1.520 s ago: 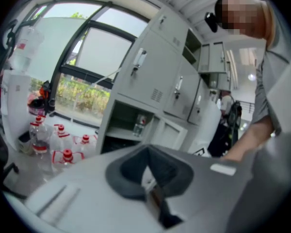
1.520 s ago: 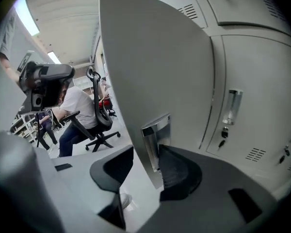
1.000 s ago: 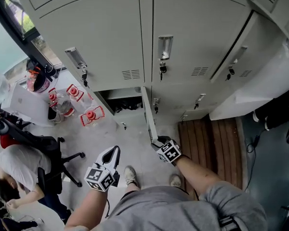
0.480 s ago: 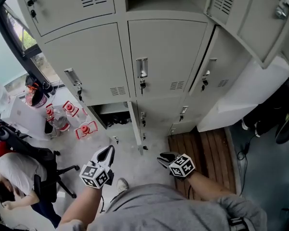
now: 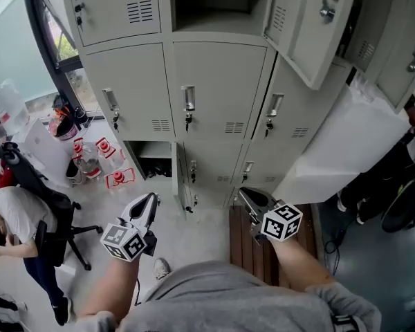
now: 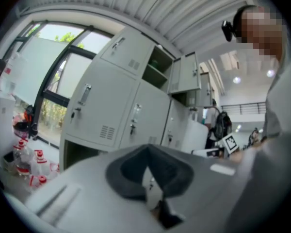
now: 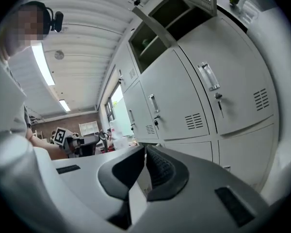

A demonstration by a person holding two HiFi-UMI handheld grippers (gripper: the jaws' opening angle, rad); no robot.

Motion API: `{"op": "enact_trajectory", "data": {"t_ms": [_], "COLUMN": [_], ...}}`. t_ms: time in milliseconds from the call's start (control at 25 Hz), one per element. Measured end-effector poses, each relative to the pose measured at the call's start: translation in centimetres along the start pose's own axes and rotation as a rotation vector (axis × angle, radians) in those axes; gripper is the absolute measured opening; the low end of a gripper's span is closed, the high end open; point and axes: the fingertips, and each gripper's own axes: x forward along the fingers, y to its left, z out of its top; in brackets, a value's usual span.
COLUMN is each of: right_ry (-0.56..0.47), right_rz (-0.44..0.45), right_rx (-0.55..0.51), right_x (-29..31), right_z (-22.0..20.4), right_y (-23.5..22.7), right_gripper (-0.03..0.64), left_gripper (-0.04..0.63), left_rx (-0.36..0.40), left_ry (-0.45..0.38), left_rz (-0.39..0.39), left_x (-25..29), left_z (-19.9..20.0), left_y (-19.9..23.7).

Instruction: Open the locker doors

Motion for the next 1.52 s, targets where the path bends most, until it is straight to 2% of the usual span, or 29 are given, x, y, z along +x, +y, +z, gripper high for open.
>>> {"op": "enact_trajectory", "data": {"t_ms": [360, 680, 1040, 1320, 1520], "right_ry": [0.018, -0.045, -0.109, -0.145, -0.165], "right_rz": [0.012, -0.061, -0.075, -0.097, -0.087], "right_rx": [-0.022, -0.007, -0.078, -0.143, -0.179], "right_x": [-1.3, 0.2, 2.7, 2.3, 1.6], "right_z": [0.4, 3.0, 10.3, 16.3, 18.7], "right_y": [2.8, 4.6, 8.5, 10.4, 11.4], "right_gripper": [0.018, 0.015, 0.009, 0.008, 0.008], "left_gripper": [0.005, 0.005, 0.005, 0.005, 0.005], "left_rx": [-0.03, 0.06, 0.072, 0.112, 0.119], "left_ry": [-0.077, -0.093, -0.151, -0.2, -0.208], "left_rz": [-0.051, -0.129, -0.187, -0.231, -0.247], "left_x": [-0.8, -1.7, -2.1, -2.0, -2.1], "left_z": [4.2, 9.1, 15.3, 20.7, 22.0], "left_y": [-1.1, 0.7, 1.8, 0.0, -1.4]}}
